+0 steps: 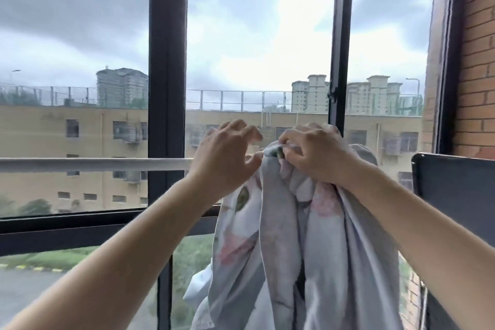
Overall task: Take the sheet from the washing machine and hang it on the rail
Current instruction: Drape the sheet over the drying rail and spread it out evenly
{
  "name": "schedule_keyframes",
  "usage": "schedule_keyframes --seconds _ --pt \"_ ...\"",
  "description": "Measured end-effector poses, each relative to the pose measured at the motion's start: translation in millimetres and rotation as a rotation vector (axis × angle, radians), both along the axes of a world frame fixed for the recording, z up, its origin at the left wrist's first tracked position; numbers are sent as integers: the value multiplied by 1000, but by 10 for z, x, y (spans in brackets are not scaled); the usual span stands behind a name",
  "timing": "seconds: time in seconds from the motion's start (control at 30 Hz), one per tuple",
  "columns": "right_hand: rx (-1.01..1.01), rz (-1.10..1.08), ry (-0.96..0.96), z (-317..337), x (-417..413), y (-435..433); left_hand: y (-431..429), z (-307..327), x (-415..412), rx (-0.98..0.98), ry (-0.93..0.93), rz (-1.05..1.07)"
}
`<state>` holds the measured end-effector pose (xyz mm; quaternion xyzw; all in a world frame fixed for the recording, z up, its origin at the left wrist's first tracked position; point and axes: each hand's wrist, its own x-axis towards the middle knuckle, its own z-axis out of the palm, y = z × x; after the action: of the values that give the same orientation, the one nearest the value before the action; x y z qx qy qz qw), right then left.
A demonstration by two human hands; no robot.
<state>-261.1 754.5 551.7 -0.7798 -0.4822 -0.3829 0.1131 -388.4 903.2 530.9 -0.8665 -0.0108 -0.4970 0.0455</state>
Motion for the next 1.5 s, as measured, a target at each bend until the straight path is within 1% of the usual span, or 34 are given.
schedule_keyframes --seconds 0.07,0.1,0.17,0.23,0.3,0.37,0.5,0.6,0.73,0.83,0.9,0.93,0.97,1.07,1.13,1.17,1.23,1.33,1.4,1.43,1.5 --pt "-145 0 70 83 63 -14 -1 34 104 -44 225 -20" --pt "-198 -10 62 92 90 -16 3 10 148 -61 262 -30" --pt "-222 -11 18 66 133 -13 17 -63 233 -114 182 -25" --pt "-160 45 12 27 155 6 38 -99 266 -160 64 -27" --pt "-106 91 28 28 175 7 81 -70 216 -222 27 -21" --pt "-69 97 58 48 219 -3 169 -22 119 -238 48 8" --pt "-5 147 106 21 240 25 230 13 -63 -178 120 55" --pt "29 163 145 16 222 69 256 45 -149 -165 103 79" --pt "40 86 217 64 312 30 527 63 -477 -134 112 247" --pt "46 13 244 78 411 -33 955 103 -1046 -256 126 504" --pt "42 -4 236 65 422 -33 1162 92 -1416 -351 55 646" --pt "43 -4 225 55 400 -15 1170 78 -1512 -351 19 666" --pt "41 0 206 44 364 15 1126 41 -1517 -323 16 651" --pt "24 10 145 6 258 133 819 -86 -1181 -246 78 471" --pt "37 13 125 -34 244 189 647 -145 -873 -248 103 370" --pt "40 9 88 -9 195 203 568 -157 -797 -267 71 322" --pt "52 -1 80 -20 196 198 483 -171 -604 -272 70 297" --pt "61 1 94 -56 248 176 378 -181 -330 -188 80 283" --pt "66 -8 95 -64 282 148 298 -176 -143 -158 48 181" --pt "69 -10 95 -57 296 139 252 -170 -77 -153 24 163" --pt "78 -23 116 -35 318 97 214 -151 -18 -107 -28 223"
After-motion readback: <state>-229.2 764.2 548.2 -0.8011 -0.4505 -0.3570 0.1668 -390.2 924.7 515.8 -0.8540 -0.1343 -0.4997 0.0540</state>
